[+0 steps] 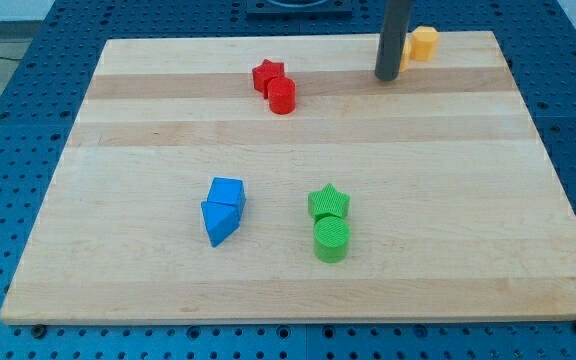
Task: Push the green star to the bottom of the yellow blocks
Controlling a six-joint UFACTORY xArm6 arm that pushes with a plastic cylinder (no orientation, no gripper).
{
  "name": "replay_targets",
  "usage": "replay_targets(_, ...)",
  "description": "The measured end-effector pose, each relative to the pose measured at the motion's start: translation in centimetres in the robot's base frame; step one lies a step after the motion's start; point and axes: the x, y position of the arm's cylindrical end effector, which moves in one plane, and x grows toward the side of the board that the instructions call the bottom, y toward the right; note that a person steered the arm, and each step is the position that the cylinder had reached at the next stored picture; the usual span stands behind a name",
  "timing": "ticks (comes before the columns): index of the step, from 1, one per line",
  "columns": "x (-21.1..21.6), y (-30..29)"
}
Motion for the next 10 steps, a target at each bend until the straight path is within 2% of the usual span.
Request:
replay_targets(2,18.5,3.0)
replay_targets(3,28.7,1.9)
replay_targets(4,31.8,-3.2)
replay_targets(5,31.1,-8.4)
replay_targets(7,23.7,-12.0)
replay_targets(9,20.9,-13.0)
replay_targets(10,18.2,-12.5)
